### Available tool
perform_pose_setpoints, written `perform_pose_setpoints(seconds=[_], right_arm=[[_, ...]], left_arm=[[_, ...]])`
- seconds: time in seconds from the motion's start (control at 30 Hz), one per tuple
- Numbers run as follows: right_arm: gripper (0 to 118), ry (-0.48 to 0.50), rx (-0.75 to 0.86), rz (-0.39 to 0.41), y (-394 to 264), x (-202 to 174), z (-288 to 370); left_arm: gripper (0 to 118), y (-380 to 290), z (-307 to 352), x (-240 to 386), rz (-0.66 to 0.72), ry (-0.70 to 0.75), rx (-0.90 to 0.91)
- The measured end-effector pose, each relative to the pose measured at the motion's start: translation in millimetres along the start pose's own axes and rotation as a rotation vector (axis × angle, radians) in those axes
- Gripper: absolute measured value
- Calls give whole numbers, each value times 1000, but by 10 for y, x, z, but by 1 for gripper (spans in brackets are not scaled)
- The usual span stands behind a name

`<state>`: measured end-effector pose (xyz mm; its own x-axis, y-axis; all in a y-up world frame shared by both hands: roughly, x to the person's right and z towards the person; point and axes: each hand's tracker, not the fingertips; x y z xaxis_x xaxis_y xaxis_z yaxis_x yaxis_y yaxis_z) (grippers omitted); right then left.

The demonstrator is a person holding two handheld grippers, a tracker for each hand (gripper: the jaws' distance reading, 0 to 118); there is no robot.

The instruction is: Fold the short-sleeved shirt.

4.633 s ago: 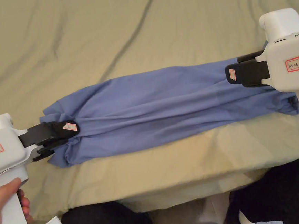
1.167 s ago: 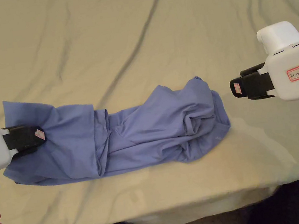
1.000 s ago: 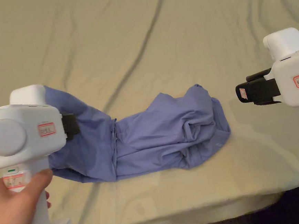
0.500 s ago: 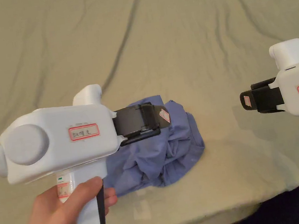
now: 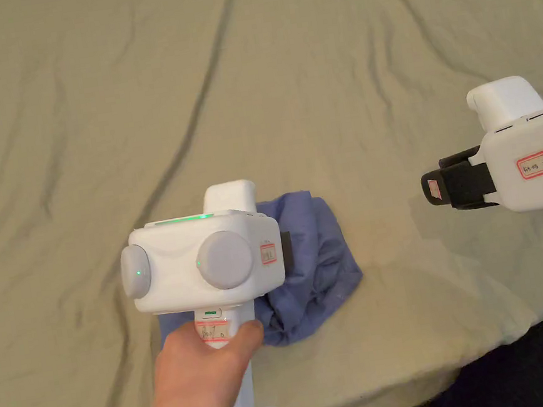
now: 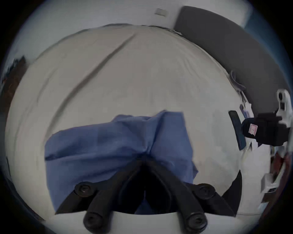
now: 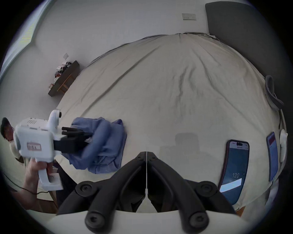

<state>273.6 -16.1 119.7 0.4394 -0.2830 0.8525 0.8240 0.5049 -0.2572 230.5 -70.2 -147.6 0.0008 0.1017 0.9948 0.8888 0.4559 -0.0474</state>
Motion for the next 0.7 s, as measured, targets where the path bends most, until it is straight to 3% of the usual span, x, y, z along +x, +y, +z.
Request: perform_pose_setpoints(seconds=[0.3,0.53,0.7], right_arm=[[4,0,10,-19,30,-48,-9],[4,16,38,90,206,-514,89],[4,104,42,195,310,-1062,-25]], left_arm=[[0,192,83,349,19,-96,45],[0,67,796,-99,104,-303,129],[0,-195,1336,-912,168,-101,194]])
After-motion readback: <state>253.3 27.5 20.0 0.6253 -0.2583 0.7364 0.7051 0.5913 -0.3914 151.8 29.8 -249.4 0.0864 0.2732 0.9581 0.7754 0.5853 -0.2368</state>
